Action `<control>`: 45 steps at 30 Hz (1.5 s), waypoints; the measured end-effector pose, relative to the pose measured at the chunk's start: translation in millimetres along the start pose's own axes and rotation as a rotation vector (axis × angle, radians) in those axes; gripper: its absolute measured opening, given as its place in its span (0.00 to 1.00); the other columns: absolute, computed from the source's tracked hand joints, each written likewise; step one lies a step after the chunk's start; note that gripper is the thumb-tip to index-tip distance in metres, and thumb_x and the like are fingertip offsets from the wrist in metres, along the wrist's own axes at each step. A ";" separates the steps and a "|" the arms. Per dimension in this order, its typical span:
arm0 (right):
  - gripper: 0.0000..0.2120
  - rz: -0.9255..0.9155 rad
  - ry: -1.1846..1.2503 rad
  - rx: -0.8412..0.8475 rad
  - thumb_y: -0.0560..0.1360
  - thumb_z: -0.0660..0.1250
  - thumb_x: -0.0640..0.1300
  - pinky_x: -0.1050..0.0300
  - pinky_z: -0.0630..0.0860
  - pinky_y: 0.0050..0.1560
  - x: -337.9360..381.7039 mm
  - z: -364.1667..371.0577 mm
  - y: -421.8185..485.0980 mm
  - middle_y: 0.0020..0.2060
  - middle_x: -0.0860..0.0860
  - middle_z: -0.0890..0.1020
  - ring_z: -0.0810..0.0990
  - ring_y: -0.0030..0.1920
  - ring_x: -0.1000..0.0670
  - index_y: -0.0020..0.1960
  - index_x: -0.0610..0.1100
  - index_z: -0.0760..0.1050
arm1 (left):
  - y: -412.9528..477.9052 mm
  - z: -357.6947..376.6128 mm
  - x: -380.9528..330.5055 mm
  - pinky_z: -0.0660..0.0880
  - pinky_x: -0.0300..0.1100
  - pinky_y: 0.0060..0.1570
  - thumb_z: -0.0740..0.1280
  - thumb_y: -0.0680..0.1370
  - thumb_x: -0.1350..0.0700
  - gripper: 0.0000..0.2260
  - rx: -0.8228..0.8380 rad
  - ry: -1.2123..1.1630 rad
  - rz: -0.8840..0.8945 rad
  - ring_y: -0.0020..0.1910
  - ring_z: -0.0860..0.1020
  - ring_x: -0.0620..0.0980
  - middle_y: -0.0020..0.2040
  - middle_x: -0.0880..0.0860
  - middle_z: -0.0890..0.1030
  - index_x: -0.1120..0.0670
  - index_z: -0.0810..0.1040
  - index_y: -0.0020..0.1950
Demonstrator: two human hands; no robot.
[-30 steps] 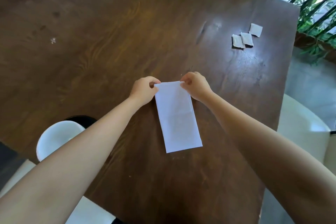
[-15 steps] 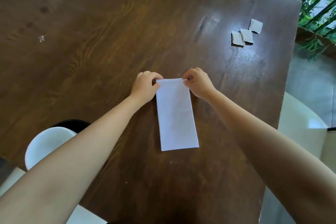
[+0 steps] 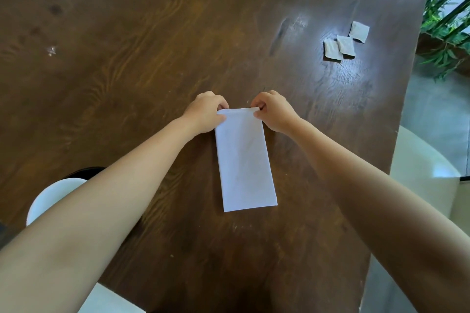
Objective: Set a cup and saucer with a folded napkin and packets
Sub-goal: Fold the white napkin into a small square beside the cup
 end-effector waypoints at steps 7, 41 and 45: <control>0.12 0.003 -0.041 0.072 0.72 0.62 0.36 0.61 0.66 0.48 0.8 -3.2 4.2 0.49 0.45 0.75 0.71 0.51 0.50 0.54 0.42 0.77 | 7.4 -4.0 -1.4 0.74 0.38 0.39 0.67 0.74 0.59 0.06 0.163 -0.105 -0.040 0.39 0.76 0.47 0.49 0.53 0.78 0.55 0.77 0.51; 0.04 -0.445 -0.176 -0.400 0.71 0.66 0.34 0.51 0.72 0.44 39.0 -36.8 -191.2 0.40 0.42 0.82 0.79 0.42 0.39 0.44 0.37 0.79 | -181.6 -8.9 -78.9 0.77 0.46 0.36 0.68 0.71 0.62 0.03 -0.526 0.121 0.507 0.39 0.82 0.57 0.40 0.58 0.82 0.60 0.80 0.43; 0.04 -0.442 -0.152 -0.373 0.70 0.68 0.33 0.49 0.79 0.42 23.3 7.5 -223.8 0.41 0.45 0.84 0.81 0.42 0.41 0.44 0.37 0.80 | -205.9 36.4 -65.0 0.78 0.44 0.36 0.70 0.70 0.66 0.03 -0.487 0.151 0.542 0.38 0.82 0.55 0.40 0.56 0.83 0.61 0.81 0.42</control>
Point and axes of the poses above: each hand's wrist, its own y-axis towards the middle knuckle, its own z-axis out of the palm, x = y × z, the point moved 9 cm from there along y, towards the middle knuckle
